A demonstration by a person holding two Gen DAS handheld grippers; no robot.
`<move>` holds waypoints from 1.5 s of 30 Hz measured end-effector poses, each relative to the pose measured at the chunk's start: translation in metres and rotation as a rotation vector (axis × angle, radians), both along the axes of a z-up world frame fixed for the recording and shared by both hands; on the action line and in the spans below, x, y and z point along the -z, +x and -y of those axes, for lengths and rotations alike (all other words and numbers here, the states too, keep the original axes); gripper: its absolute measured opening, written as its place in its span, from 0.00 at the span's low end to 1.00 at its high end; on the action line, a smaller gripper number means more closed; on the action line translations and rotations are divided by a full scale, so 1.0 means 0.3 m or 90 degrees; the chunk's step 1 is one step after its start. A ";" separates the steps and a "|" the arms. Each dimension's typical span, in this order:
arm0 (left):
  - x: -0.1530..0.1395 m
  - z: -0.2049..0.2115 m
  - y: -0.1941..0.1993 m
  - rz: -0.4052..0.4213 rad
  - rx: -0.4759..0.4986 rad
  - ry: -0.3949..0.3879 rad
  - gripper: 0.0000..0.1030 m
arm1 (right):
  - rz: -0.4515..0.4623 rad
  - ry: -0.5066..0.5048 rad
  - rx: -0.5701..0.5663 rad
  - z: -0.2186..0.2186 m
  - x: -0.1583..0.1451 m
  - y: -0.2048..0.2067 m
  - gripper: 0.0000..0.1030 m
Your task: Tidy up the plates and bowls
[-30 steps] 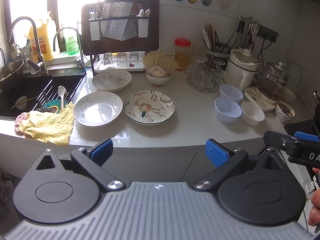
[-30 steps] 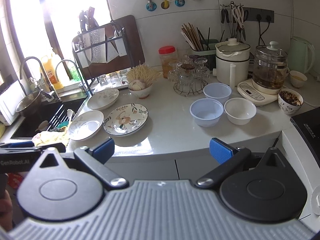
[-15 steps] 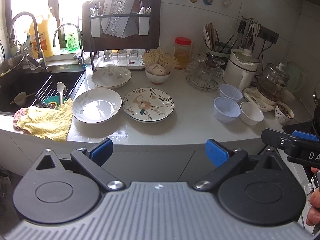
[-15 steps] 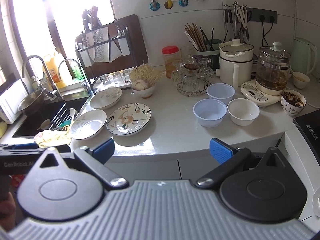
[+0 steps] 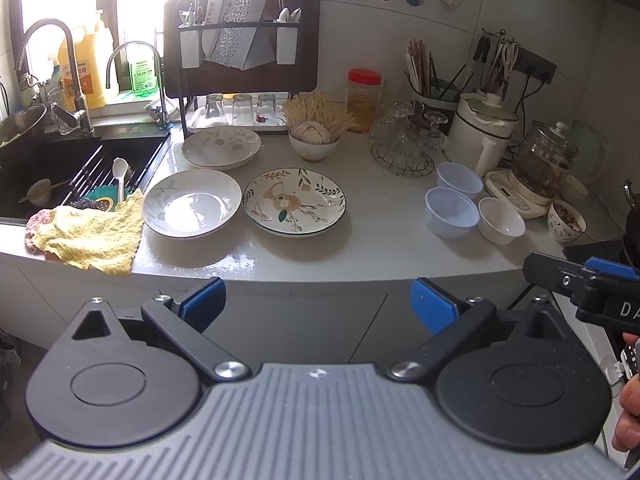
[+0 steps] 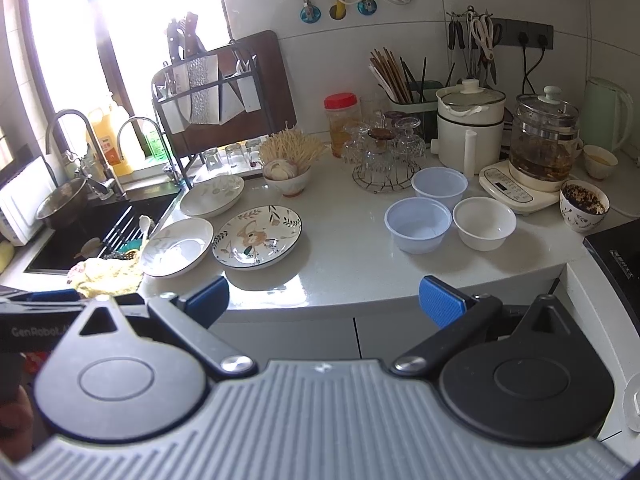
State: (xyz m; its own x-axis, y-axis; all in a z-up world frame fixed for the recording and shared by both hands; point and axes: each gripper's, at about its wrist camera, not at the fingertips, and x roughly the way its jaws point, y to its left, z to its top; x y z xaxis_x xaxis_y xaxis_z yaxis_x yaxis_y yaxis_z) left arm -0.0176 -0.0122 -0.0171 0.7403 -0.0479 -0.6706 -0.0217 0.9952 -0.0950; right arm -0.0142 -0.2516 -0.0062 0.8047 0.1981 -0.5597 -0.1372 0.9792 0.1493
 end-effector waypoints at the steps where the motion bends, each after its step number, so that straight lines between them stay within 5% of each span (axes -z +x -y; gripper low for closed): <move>1: 0.003 -0.002 0.001 -0.002 -0.002 0.001 0.98 | -0.001 0.001 0.000 0.000 0.000 0.000 1.00; 45: -0.022 -0.020 0.015 -0.008 -0.032 -0.004 0.98 | -0.006 0.067 -0.048 -0.021 0.028 0.022 1.00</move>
